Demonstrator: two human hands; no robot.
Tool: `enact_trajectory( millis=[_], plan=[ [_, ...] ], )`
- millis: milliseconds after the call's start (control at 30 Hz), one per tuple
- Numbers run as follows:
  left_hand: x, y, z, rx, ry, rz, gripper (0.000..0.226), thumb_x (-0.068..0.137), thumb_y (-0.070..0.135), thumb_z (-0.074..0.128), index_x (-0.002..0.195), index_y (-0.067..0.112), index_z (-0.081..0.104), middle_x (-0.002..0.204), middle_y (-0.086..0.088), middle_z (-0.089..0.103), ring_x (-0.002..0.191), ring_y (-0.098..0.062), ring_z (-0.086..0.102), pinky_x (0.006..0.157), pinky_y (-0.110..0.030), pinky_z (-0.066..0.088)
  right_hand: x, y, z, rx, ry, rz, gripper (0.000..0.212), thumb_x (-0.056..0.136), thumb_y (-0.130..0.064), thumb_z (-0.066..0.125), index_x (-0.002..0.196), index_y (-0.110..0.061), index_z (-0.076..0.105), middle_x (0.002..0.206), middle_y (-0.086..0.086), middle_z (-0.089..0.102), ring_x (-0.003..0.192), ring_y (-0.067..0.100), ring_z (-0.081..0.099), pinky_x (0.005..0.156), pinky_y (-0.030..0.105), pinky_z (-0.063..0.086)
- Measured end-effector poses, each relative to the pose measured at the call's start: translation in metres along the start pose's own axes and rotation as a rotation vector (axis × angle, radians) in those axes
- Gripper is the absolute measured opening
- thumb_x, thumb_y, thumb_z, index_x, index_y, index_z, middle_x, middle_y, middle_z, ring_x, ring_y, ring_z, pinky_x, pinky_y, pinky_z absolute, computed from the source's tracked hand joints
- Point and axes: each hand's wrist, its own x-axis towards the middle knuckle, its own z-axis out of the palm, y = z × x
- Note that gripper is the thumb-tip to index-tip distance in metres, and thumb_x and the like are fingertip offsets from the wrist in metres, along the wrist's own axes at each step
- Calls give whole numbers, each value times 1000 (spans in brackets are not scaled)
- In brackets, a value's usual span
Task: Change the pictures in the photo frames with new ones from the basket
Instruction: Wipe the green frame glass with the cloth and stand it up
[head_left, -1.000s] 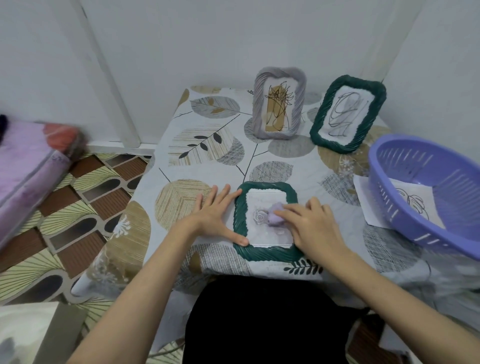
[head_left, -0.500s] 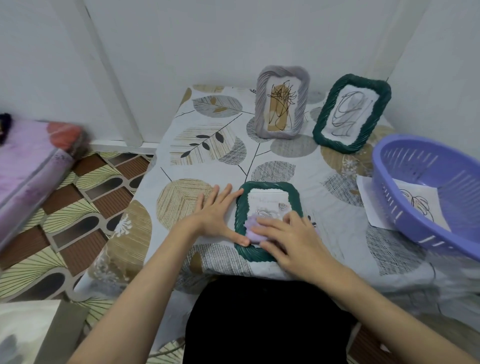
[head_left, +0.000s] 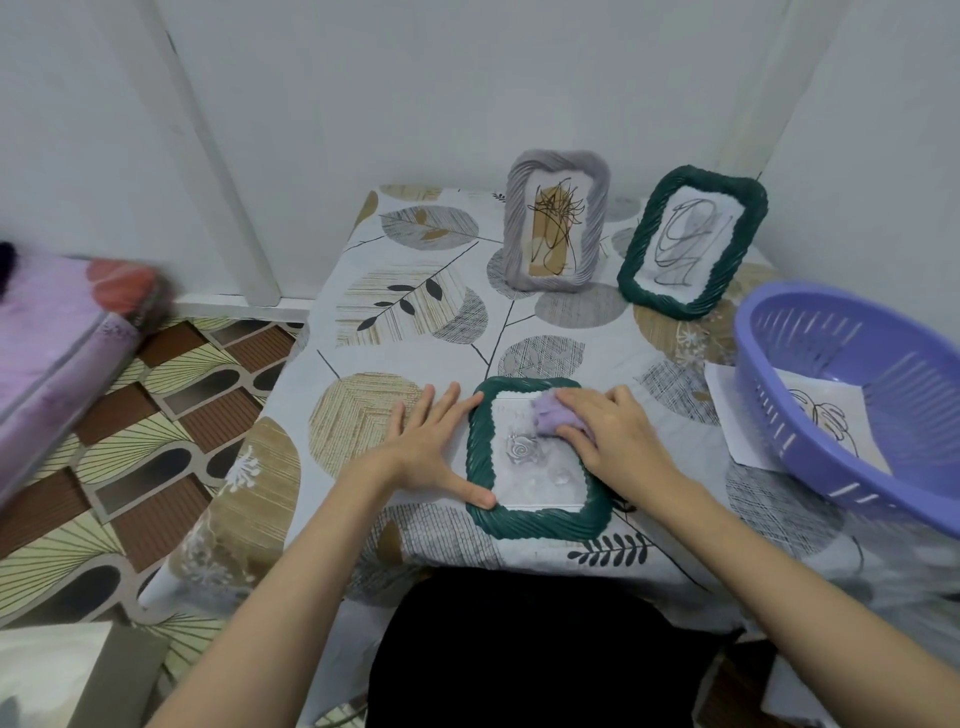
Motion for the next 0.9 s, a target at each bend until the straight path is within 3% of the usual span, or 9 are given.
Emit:
enact_trajectory(
  millis=[133,300,433,600,733,800,900],
  plan=[
    [-1,1,0,5,5,-2,124,52,74,66,141,45,-14,151,11,-28,136,-16,-33,111,-49,-21,22,-9,13,97,-25,190,40,89,-33,55,124,-15,57,115,13,46,106,29,43,94,44,39],
    [-1,2,0,4,5,-2,124,52,73,67,142,44,-14,152,11,-27,136,-16,-33,111,-50,-20,28,-18,16,91,20,264,41,89,-37,52,121,-13,56,106,10,51,102,25,44,90,36,37],
    [-2,1,1,-4,12,-1,123,53,71,69,143,44,-11,152,11,-26,136,-15,-33,111,-48,-21,16,-46,11,131,-73,63,57,80,-58,43,108,-14,66,93,6,53,90,21,46,81,35,38],
    [0,1,2,-7,19,-2,124,50,72,69,142,46,-10,153,11,-24,137,-15,-31,111,-48,-21,-24,-38,-9,130,-133,-110,37,75,-46,56,90,-16,71,80,2,54,75,20,51,65,33,42],
    [0,1,1,-9,4,-7,126,47,76,65,142,45,-11,152,11,-25,137,-16,-32,112,-50,-19,-20,-9,-17,16,-88,-34,29,79,-35,62,96,-12,70,83,6,54,78,26,51,67,33,39],
    [0,1,0,-10,0,-8,125,49,74,67,142,45,-12,152,11,-26,136,-16,-32,112,-50,-19,2,-8,-11,-40,-72,49,28,86,-34,59,104,-14,67,90,6,52,86,23,46,71,30,31],
    [0,2,0,-7,3,-8,124,51,73,67,142,45,-12,152,11,-27,136,-15,-33,112,-50,-19,34,-26,3,3,-80,134,33,88,-40,53,111,-18,63,99,5,51,96,21,43,79,32,33]
  ],
)
